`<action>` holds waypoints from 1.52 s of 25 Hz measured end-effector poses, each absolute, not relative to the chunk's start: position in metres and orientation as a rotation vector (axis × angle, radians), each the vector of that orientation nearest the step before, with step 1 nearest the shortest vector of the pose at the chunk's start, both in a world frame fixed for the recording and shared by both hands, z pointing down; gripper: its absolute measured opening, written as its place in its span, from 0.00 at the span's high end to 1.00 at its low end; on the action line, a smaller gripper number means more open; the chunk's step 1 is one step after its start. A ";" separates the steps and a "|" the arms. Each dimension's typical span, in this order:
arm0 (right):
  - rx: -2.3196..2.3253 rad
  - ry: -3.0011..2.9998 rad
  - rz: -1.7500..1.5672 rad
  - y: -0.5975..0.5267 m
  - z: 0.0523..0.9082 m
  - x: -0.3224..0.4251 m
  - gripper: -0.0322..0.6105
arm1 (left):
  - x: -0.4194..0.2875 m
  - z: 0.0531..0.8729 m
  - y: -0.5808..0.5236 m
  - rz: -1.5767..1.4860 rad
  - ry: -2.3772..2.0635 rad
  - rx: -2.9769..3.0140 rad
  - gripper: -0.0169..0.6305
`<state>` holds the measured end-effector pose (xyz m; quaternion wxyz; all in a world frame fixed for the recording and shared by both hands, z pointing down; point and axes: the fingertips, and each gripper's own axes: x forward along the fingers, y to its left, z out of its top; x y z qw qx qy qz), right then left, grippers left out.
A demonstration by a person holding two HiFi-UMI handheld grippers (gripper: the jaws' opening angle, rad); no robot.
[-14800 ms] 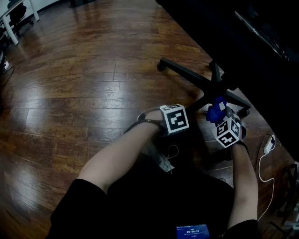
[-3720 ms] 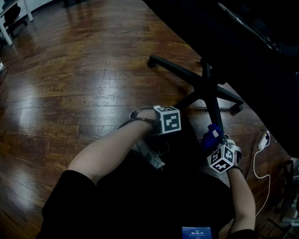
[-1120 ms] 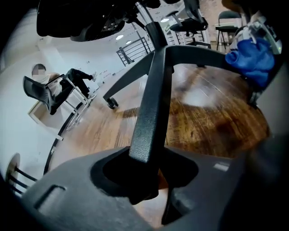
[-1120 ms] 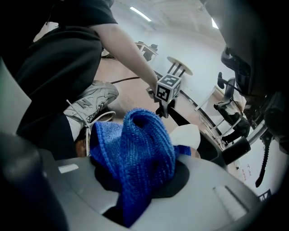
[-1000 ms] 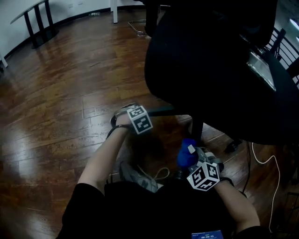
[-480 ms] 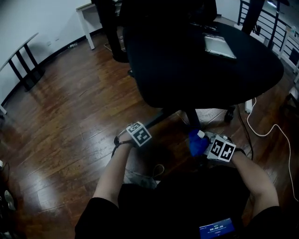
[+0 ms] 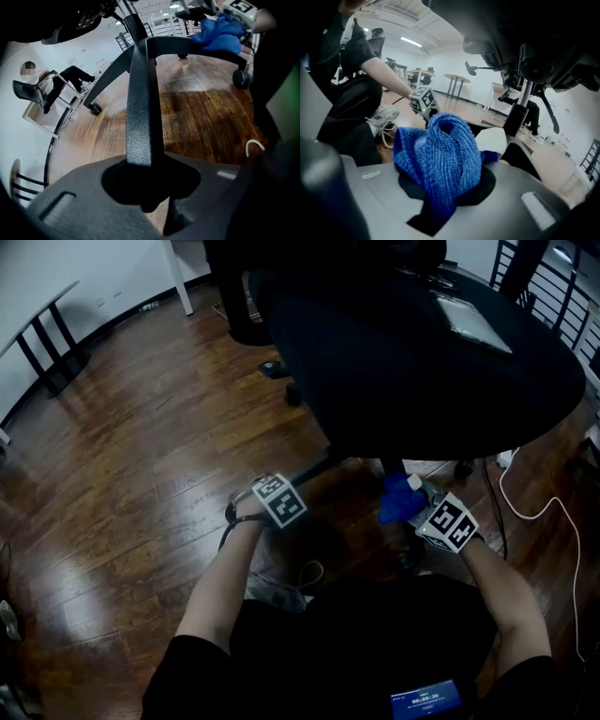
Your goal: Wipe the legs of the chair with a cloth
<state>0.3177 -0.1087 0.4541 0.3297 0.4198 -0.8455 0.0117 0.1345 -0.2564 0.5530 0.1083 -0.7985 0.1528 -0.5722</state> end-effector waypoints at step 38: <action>1.149 -1.879 -0.131 -0.207 0.444 0.350 0.82 | 0.154 0.556 -0.249 -1.696 0.398 -2.358 0.83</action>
